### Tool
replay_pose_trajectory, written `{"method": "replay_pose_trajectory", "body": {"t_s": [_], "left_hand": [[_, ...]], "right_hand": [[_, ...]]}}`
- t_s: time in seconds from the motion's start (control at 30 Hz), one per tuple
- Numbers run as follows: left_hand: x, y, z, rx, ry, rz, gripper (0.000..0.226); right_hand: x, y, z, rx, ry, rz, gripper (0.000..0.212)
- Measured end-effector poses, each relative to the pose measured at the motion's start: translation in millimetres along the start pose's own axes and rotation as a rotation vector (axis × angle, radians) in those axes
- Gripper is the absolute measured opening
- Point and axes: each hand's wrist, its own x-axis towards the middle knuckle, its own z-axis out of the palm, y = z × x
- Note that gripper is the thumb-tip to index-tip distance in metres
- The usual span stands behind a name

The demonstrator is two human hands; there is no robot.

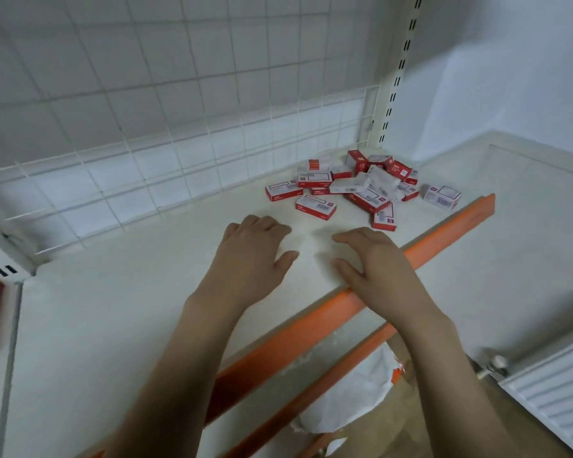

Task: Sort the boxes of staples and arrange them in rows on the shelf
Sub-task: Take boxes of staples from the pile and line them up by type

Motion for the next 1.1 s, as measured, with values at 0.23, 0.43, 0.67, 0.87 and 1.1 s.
{"method": "replay_pose_trajectory", "body": {"t_s": [0.23, 0.43, 0.67, 0.87, 1.1], "left_hand": [[96.1, -3.0, 21.9, 0.041, -0.131, 0.152, 0.042], [145.8, 5.7, 43.7, 0.083, -0.247, 0.176, 0.045], [148.7, 1.1, 54.4, 0.093, -0.262, 0.119, 0.035], [127.2, -2.2, 48.4, -0.060, -0.166, -0.001, 0.052], [86.8, 12.9, 28.7, -0.139, -0.043, -0.192, 0.043]], "right_hand": [[8.6, 29.8, -10.2, -0.019, 0.041, 0.068, 0.038], [15.4, 60.2, -25.0, -0.040, 0.045, 0.062, 0.038], [39.0, 80.5, -32.3, -0.014, 0.044, 0.028, 0.035], [77.3, 80.9, -31.0, -0.044, -0.020, -0.106, 0.039], [150.6, 79.8, -27.2, -0.143, -0.058, -0.103, 0.048]]}}
